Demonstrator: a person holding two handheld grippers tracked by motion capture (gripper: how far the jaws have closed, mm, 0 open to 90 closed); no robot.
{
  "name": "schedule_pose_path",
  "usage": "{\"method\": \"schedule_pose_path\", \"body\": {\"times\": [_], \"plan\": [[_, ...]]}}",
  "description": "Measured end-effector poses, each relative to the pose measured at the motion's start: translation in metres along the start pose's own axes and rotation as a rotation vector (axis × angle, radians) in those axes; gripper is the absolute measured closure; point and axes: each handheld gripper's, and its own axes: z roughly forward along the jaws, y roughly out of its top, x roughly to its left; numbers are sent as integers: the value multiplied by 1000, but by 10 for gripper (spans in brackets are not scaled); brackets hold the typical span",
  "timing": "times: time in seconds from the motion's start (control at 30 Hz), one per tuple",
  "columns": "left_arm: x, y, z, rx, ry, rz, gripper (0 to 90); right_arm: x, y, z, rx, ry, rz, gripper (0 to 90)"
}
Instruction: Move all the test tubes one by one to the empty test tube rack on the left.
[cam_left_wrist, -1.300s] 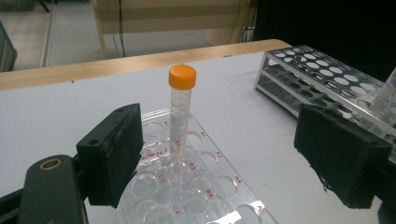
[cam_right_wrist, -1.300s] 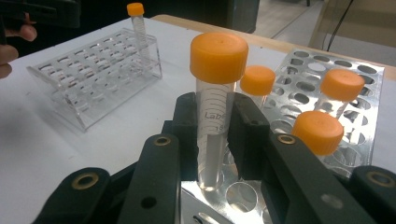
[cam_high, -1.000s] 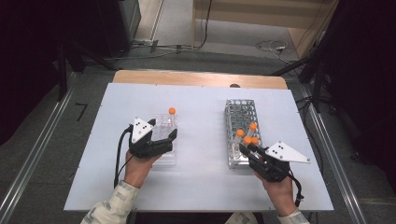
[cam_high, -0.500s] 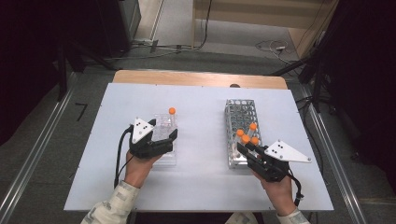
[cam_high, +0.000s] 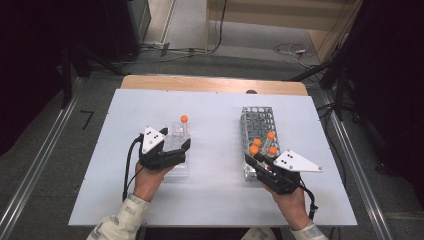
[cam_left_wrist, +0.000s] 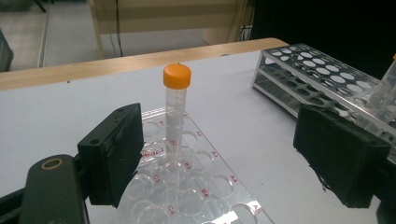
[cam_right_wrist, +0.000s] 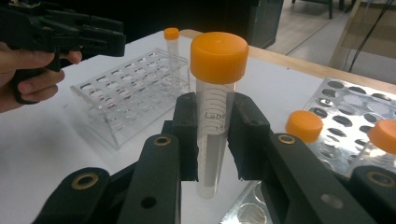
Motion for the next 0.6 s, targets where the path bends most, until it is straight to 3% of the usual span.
{"method": "schedule_pose_path", "body": {"times": [0.6], "plan": [[-8, 1, 0, 0, -34, 7, 177, 8, -4, 29, 45, 45, -13, 710]]}}
